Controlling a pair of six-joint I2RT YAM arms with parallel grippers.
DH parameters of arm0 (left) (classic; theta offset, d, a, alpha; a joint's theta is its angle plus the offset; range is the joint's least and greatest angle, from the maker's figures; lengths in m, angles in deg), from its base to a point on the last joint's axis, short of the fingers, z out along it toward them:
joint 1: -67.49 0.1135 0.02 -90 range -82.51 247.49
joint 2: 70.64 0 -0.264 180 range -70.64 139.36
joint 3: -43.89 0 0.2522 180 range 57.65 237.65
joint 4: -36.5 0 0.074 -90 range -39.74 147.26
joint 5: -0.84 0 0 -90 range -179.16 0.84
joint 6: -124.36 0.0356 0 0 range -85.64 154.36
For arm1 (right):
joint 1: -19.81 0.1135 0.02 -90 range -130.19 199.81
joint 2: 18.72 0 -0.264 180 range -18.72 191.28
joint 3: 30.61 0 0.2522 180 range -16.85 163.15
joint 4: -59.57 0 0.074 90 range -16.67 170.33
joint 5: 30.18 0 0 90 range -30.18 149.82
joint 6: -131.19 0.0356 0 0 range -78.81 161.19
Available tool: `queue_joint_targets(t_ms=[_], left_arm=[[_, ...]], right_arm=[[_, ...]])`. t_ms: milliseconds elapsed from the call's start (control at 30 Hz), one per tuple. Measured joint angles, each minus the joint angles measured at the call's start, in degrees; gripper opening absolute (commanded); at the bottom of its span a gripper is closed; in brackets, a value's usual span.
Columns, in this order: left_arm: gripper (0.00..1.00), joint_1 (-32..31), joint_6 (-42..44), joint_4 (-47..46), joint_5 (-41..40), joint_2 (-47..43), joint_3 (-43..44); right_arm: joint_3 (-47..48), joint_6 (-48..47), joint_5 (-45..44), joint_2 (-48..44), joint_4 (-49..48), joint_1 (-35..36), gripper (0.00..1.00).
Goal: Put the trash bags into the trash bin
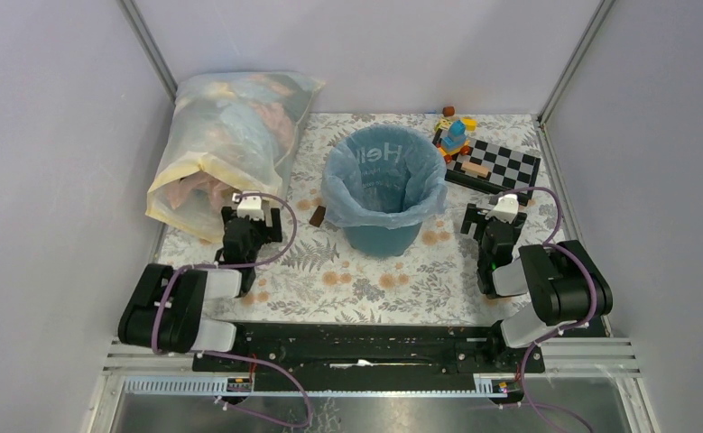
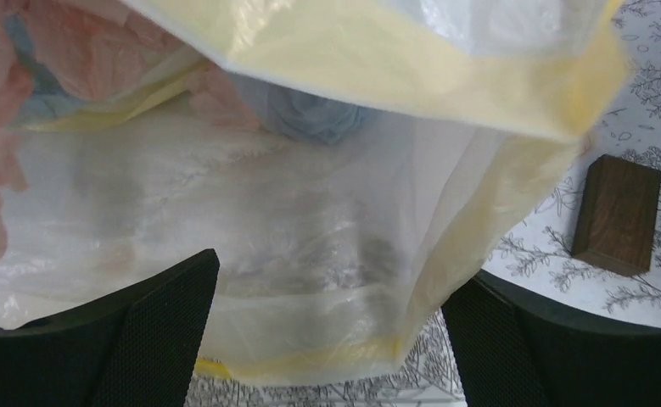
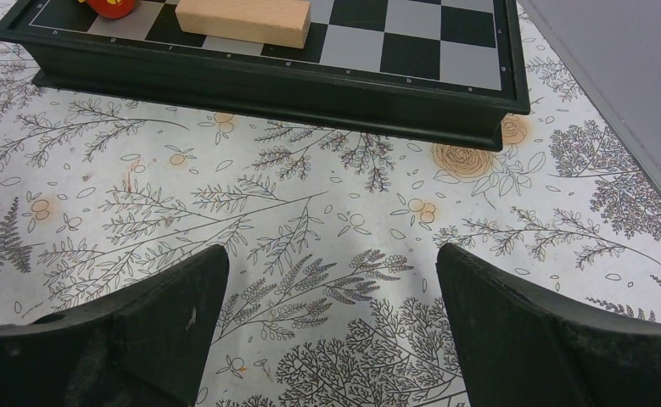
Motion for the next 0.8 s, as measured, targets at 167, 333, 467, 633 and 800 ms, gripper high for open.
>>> queue_joint_targets(t_ms=[167,333,467,633,800], left_arm=[[0.99,3.1,0.5,-10.4,2.9,7.8,0.8],[0.99,5.5,-0.6,-14.1,3.6,10.3,0.8],[0.99,5.5,-1.1,-15.9,3.6,10.3,0.9],[0.99,5.5,-1.3,-16.8,3.6,10.3,0.9],[0.99,5.5,-1.4,-17.0,3.6,10.3,0.9]], right_arm=[[0.0,0.0,0.0,0.0,0.0,0.0,1.0],[0.0,0.0,0.0,0.0,0.0,0.0,1.0],[0.0,0.0,0.0,0.0,0.0,0.0,1.0],[0.0,0.0,0.0,0.0,0.0,0.0,1.0],[0.0,0.0,0.0,0.0,0.0,0.0,1.0]])
